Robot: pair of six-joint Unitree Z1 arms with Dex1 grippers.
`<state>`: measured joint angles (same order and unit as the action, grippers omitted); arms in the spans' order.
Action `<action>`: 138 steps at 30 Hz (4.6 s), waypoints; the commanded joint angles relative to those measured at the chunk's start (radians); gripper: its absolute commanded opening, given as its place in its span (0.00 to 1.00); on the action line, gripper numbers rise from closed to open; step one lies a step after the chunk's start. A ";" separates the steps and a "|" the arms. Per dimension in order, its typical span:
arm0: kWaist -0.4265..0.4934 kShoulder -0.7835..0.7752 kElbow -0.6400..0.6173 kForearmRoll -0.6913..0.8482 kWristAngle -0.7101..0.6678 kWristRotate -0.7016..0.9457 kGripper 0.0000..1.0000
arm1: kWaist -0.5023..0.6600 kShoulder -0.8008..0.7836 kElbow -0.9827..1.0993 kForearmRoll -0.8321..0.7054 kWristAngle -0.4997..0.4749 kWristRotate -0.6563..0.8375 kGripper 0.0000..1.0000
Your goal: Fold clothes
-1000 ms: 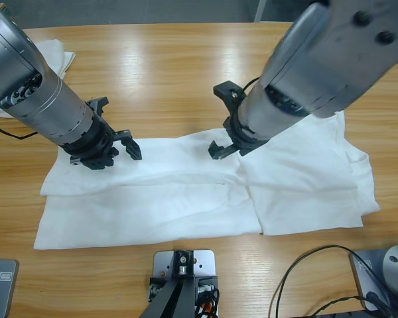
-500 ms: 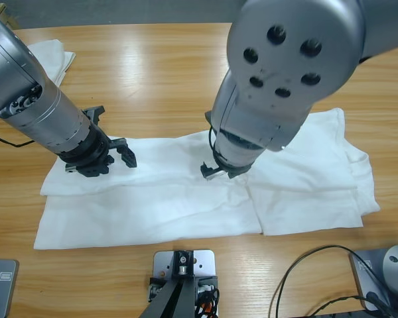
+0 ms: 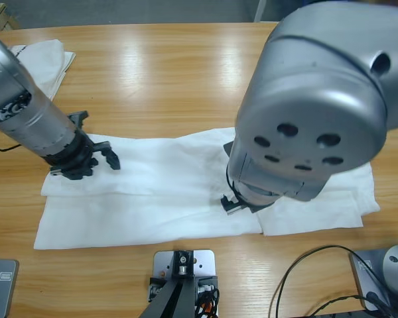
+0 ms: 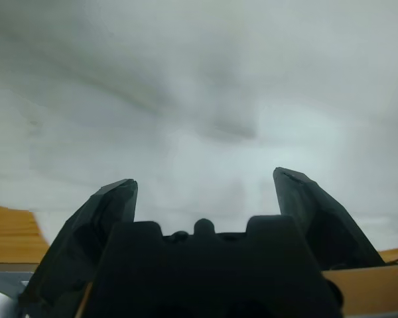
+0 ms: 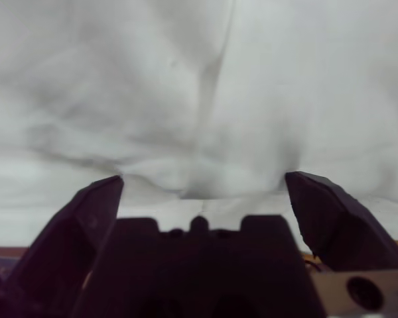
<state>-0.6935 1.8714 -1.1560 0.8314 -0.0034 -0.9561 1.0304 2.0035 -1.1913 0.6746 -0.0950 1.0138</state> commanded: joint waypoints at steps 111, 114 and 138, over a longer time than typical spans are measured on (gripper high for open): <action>0.620 -0.155 0.353 -0.135 -0.381 0.600 0.72 | -0.233 -0.341 0.301 -0.066 0.143 -0.238 1.00; 0.615 -0.105 0.366 -0.160 -0.384 0.594 0.79 | -0.233 -0.343 0.314 -0.076 0.150 -0.238 1.00; 0.420 -0.024 0.376 -0.164 -0.222 0.452 0.94 | -0.233 -0.364 0.409 -0.167 0.150 -0.199 1.00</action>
<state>-0.2553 1.7763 -0.8114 0.7043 -0.2265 -0.4988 0.8079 1.6527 -0.8135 0.5289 0.0438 0.8017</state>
